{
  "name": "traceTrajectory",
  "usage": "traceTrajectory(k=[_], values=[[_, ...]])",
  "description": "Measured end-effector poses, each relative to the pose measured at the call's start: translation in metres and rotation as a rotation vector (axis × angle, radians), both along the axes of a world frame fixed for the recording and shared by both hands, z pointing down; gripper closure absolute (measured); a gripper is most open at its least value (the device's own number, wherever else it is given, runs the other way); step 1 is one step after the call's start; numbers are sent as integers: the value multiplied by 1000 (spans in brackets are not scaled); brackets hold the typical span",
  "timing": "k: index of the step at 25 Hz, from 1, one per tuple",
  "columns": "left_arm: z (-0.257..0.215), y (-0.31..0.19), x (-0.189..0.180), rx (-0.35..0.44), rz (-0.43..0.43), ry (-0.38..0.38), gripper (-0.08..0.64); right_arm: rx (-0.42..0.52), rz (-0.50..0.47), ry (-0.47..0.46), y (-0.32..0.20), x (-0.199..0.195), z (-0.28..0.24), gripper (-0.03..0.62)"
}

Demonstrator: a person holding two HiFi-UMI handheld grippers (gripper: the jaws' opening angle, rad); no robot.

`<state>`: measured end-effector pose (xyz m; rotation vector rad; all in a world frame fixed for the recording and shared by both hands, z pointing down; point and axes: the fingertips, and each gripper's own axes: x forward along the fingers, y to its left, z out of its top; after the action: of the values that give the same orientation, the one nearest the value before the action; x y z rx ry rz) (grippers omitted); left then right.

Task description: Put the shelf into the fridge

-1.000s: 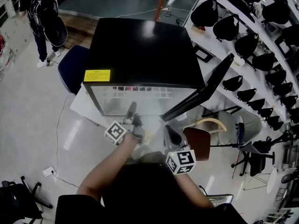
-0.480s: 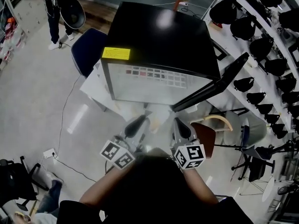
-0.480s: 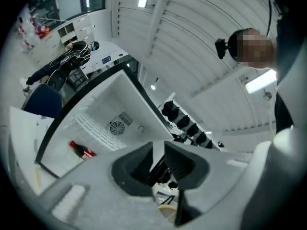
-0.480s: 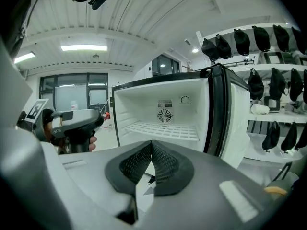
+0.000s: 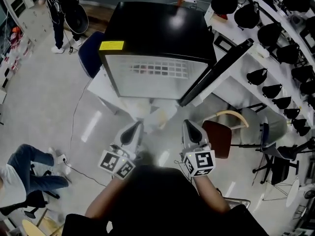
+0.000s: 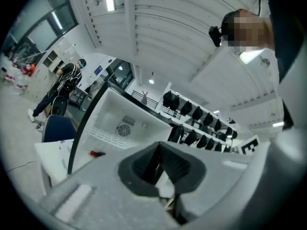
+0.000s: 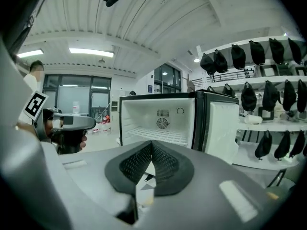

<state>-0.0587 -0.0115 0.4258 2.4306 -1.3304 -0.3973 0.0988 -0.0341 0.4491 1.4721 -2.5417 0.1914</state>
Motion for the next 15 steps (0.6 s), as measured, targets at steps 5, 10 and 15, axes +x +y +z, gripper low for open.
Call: traceTrajectory(k=[5,10,15], values=[[9,38,22,-39,-31,-21,557,-22,-4,-72,50,29,-1,591],[12,89,32,-69,-82,-51,557,-29,-14,-79,98,45,5,591],[23,135,38,-109,-85,-92,557,-34,-15,-101,146,51,7,590]])
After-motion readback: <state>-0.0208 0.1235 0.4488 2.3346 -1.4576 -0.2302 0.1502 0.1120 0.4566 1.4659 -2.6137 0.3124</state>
